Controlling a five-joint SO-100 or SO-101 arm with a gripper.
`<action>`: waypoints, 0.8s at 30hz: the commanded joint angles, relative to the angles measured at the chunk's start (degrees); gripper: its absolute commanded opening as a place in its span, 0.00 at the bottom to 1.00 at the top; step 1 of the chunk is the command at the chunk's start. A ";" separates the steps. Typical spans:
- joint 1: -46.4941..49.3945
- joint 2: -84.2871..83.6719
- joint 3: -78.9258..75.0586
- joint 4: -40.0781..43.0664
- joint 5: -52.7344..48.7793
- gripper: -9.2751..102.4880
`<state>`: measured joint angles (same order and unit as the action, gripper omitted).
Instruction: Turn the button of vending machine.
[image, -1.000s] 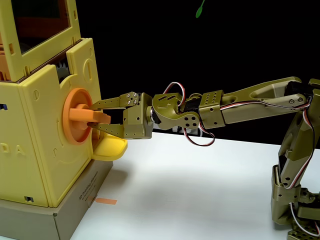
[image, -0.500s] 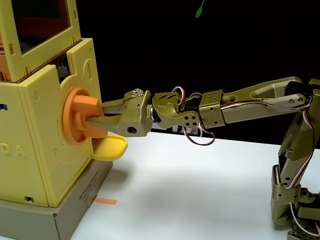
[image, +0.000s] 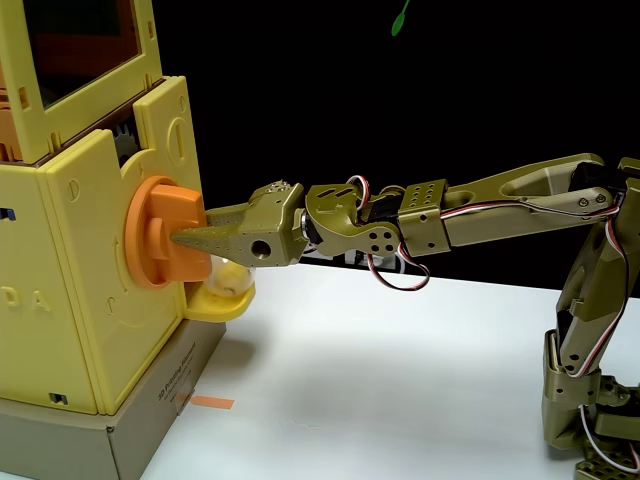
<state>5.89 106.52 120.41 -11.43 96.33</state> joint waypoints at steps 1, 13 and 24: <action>-0.35 5.36 -0.26 -1.41 0.18 0.09; -4.66 7.56 1.23 -2.46 6.86 0.39; -5.45 16.44 10.28 -4.66 5.19 0.41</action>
<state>-0.44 117.95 128.85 -14.85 105.21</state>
